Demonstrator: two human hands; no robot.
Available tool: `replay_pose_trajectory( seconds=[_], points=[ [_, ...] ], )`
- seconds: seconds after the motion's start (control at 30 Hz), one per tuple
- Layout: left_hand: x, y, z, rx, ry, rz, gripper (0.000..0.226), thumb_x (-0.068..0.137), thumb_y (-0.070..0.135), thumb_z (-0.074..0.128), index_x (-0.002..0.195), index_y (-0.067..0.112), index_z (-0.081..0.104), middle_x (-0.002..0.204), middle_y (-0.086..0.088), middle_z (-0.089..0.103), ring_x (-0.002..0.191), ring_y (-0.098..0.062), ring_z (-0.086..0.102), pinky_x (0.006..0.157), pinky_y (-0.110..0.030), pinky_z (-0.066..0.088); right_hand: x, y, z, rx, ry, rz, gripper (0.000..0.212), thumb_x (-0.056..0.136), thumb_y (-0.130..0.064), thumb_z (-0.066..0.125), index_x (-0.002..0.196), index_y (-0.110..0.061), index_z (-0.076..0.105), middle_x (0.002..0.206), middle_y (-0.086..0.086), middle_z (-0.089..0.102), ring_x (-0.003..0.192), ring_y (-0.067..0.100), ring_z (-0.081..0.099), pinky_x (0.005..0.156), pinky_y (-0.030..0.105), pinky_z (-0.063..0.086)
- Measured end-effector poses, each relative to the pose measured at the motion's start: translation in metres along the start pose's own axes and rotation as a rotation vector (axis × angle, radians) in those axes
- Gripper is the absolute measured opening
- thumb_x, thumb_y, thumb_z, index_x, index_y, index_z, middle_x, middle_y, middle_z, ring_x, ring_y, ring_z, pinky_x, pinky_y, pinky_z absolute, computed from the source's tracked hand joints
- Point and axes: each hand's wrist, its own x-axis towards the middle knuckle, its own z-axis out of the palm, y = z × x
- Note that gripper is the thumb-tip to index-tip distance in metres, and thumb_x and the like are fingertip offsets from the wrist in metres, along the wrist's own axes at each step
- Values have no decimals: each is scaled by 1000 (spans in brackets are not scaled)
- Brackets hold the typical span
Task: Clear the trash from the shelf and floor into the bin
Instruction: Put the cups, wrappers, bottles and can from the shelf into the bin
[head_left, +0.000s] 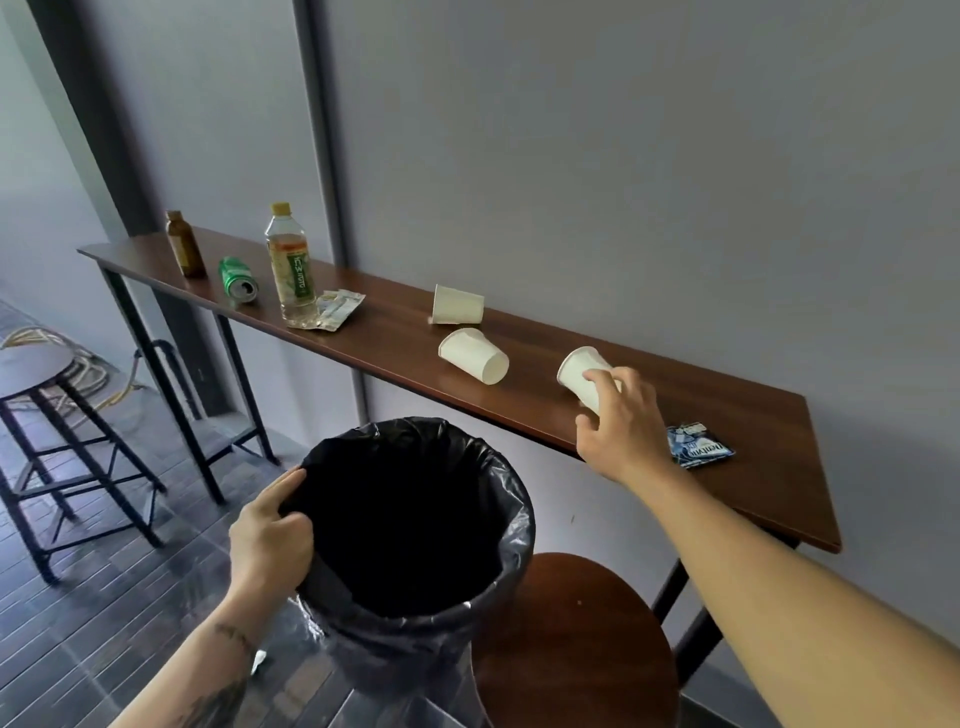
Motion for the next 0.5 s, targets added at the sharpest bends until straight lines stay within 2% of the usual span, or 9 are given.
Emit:
replay_pose_trajectory(
  seconds=[0.03, 0.1, 0.17, 0.23, 0.3, 0.33, 0.43, 0.5],
  points=[
    [2, 0, 4, -1, 4, -18, 74, 68, -2, 42, 129, 33, 65, 110, -2, 71, 86, -25, 67, 74, -39, 56, 9, 1, 3, -11, -26, 35, 53, 83, -22, 62, 134, -15, 46, 133, 15, 43, 116, 39, 42, 95, 46, 41],
    [6, 2, 11, -10, 6, -28, 74, 68, -3, 42, 130, 30, 65, 105, 3, 70, 79, -15, 65, 70, -32, 54, 24, 3, 9, -37, -39, 104, 59, 84, -25, 63, 137, -18, 41, 133, 15, 41, 117, 39, 42, 93, 46, 42],
    [11, 6, 15, -29, -1, -24, 72, 70, -6, 41, 130, 26, 65, 113, 1, 70, 85, -14, 64, 74, -26, 51, 37, 5, 15, -79, -56, 169, 64, 83, -29, 66, 140, -20, 37, 133, 15, 39, 119, 39, 42, 92, 47, 43],
    [18, 8, 17, -42, -13, -21, 73, 70, -7, 40, 131, 24, 65, 122, -2, 68, 100, -22, 65, 89, -36, 54, 46, 8, 22, -108, -95, 208, 68, 84, -29, 68, 142, -21, 33, 134, 16, 38, 120, 40, 43, 91, 49, 44],
    [26, 6, 18, -45, -24, -26, 72, 70, -6, 39, 131, 23, 64, 126, -4, 67, 108, -27, 64, 96, -44, 52, 52, 11, 27, -98, -92, 223, 67, 85, -26, 70, 140, -20, 32, 132, 19, 41, 116, 43, 46, 86, 50, 46],
    [29, 5, 18, -47, -25, -31, 72, 70, -6, 40, 131, 23, 65, 126, -3, 67, 108, -27, 64, 97, -43, 52, 54, 11, 29, -90, -65, 222, 65, 84, -24, 70, 138, -19, 33, 130, 22, 43, 113, 44, 48, 84, 50, 47],
    [38, 2, 16, -55, -29, -35, 70, 71, -7, 39, 130, 21, 66, 128, -1, 67, 106, -15, 60, 96, -25, 47, 51, 4, 29, -77, 72, 206, 59, 81, -17, 69, 131, -16, 38, 123, 26, 45, 107, 48, 48, 76, 48, 45],
    [44, 0, 16, -60, -35, -33, 70, 71, -6, 40, 129, 22, 66, 128, 0, 67, 107, -12, 58, 99, -20, 42, 45, -10, 28, 5, 170, 179, 55, 77, -18, 65, 126, -16, 39, 118, 27, 46, 103, 48, 48, 72, 45, 42]
  ],
)
